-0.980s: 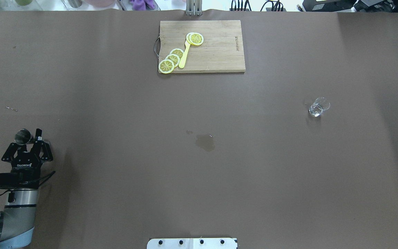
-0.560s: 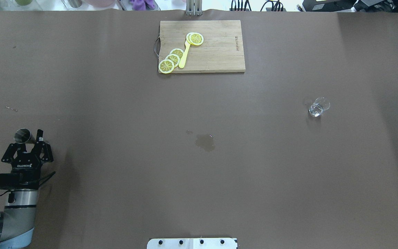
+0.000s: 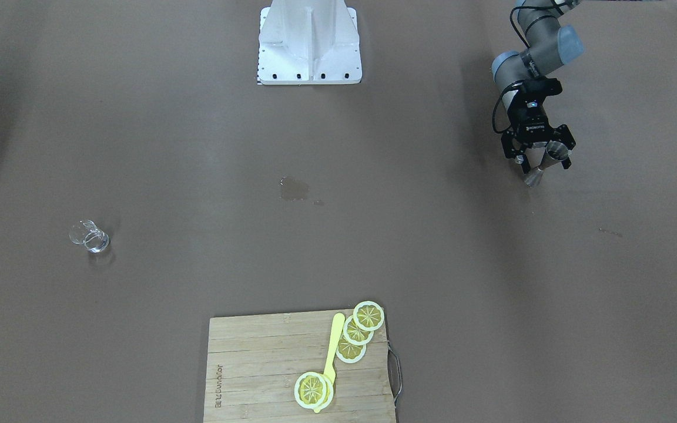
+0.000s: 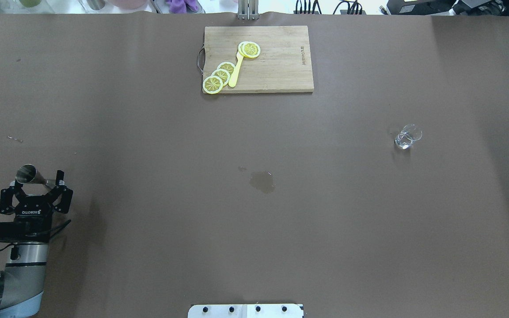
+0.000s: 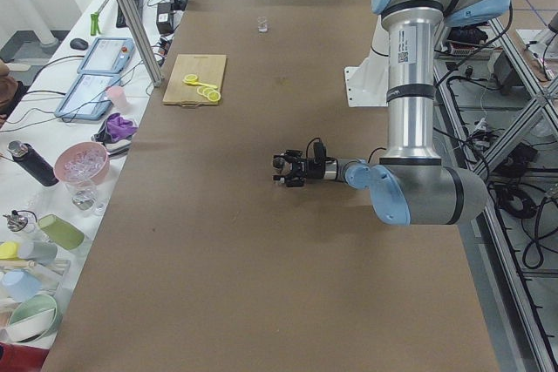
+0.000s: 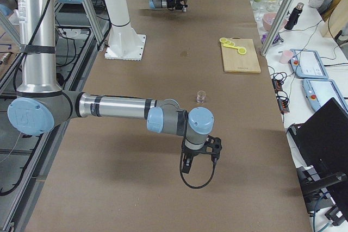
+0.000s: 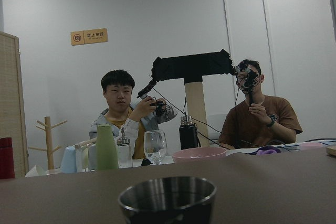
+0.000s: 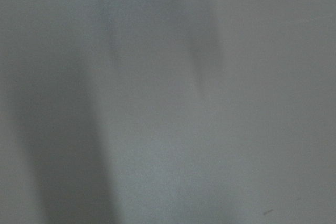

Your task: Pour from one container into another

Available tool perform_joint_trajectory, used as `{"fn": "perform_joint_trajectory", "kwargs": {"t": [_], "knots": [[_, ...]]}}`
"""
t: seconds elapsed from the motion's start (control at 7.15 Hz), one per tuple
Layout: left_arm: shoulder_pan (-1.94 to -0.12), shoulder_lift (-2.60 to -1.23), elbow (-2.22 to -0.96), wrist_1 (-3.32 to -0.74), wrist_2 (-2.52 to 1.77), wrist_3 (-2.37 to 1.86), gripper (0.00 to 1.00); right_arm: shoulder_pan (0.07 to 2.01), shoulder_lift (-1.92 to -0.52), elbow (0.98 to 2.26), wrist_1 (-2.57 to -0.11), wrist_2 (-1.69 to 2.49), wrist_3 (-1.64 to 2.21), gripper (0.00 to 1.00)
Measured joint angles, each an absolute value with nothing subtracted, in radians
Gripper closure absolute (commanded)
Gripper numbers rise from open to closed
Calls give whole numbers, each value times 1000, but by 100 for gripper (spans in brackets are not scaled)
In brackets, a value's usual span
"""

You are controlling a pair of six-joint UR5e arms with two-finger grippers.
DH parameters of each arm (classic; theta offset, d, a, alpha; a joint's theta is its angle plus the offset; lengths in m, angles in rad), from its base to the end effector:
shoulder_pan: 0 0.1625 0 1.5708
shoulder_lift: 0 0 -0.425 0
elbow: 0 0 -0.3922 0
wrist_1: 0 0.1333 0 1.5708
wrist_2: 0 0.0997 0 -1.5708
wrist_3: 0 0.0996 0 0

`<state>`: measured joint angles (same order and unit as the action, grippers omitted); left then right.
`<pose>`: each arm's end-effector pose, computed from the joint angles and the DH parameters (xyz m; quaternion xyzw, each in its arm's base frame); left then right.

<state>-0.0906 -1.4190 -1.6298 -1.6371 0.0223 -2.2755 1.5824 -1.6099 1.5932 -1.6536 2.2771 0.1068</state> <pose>0.4032 -0.2705 0.6194 0.6842 0.2072 -0.2620 0.6482 0.0741 -0.4664 0.6790 -0.0630 -0.3428 0.0726 0.9345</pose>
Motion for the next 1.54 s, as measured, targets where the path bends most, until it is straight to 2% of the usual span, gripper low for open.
{"fn": "perform_joint_trajectory", "kwargs": {"t": [1.54], "knots": [[-72, -1370, -1674, -1595, 119, -2397, 1, 1583, -1611, 1591, -1652, 2278, 108, 0]]}}
